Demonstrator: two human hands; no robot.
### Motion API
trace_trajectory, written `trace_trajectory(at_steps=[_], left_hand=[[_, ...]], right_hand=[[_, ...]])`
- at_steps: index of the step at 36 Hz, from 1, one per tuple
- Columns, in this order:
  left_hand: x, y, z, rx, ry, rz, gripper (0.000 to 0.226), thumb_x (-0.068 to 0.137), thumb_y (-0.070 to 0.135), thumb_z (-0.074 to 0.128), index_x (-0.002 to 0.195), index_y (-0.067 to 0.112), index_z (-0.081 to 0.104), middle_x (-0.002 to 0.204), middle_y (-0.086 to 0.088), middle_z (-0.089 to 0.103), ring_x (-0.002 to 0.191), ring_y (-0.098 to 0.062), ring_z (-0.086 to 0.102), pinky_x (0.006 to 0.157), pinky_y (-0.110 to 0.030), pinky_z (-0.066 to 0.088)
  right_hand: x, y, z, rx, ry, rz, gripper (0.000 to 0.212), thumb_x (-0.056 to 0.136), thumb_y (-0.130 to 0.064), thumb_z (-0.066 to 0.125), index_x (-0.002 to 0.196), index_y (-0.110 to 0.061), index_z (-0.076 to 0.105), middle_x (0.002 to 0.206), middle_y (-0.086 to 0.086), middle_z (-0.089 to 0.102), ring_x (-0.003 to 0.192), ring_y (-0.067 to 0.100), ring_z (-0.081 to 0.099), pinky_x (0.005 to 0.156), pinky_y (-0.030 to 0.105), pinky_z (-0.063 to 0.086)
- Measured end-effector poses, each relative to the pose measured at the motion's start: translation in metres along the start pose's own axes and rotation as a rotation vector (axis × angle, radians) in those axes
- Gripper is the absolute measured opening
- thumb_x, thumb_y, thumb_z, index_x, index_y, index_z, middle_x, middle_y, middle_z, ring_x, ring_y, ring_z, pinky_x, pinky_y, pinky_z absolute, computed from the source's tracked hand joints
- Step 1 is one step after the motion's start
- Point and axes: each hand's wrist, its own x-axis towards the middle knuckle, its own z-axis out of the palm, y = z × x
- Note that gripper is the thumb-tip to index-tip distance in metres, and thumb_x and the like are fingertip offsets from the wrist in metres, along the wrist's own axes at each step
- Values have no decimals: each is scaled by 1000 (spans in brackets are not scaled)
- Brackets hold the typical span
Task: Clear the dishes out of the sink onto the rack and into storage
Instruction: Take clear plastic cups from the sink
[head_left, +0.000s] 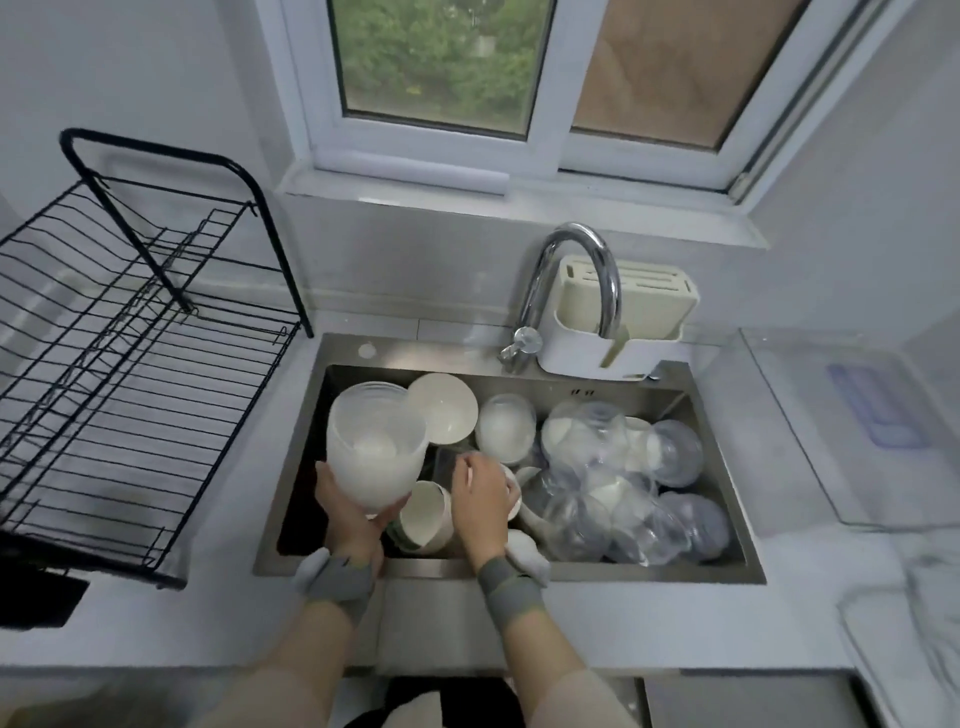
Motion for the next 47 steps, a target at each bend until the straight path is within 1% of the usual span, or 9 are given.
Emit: trace_trajectory(at_steps=[4,8,19,26,30,36,39,44,47], left_hand=[[-11,-18,24,24,-40,-65,61,91,64,43,143,33,38,142,-4,46,120,-32,49,74,-46,57],[-16,-35,47,89,-107,-114,62,91,64,42,144,33,36,142,-2,43,126,-32,45,72,-45,57],[-45,-77,107,253,-376,-215,61,88,67,44,140,35,40,141,-2,48,126,-28,48,79,-55,56],[-66,-98,134,278,-468,-285,64,88,68,43,137,28,45,134,-4,56,117,-26,57,70,-45,59],[-74,-105,145,303,-524,-288,59,89,67,43,135,31,45,134,-2,55,120,-24,55,66,-41,58],[-81,-113,158,318,-576,-299,63,89,66,45,139,29,44,136,-5,55,122,-25,55,69,-42,58],[-82,-115,161,325,-572,-272,61,87,67,46,137,32,43,133,-6,56,122,-27,54,66,-42,57],[-85,-112,172,261,-632,-277,71,81,67,52,140,27,45,137,-8,55,123,-24,55,78,-37,52],[-83,-111,178,316,-611,-136,50,95,55,44,129,19,47,122,-3,56,94,-1,66,66,-20,54]], right_hand=[[10,-19,-41,552,30,11,31,102,-36,38,109,-13,57,108,2,61,105,22,53,95,35,41],[18,-27,-77,809,12,55,45,93,-57,39,120,-24,52,108,-15,58,105,-5,54,91,13,39],[22,3,-149,558,268,185,42,88,-15,59,129,-14,49,121,0,55,110,14,49,91,23,37],[13,16,-180,507,372,209,45,87,-12,55,131,-13,45,130,6,55,119,22,50,102,35,40],[11,23,-193,451,425,196,50,88,-13,55,136,-16,41,134,4,50,123,20,47,97,23,36],[0,18,-209,19,700,-57,40,87,-16,55,127,-13,53,127,4,53,120,21,45,104,33,37],[0,8,-211,-71,635,-113,23,94,-24,53,110,-12,61,110,4,62,106,23,54,94,36,42],[7,-6,-204,-81,343,53,54,91,-62,42,122,-19,54,111,4,65,106,26,58,91,42,46],[12,-3,-201,-137,324,14,46,94,-52,44,122,-17,53,114,4,65,108,26,57,91,41,45]])
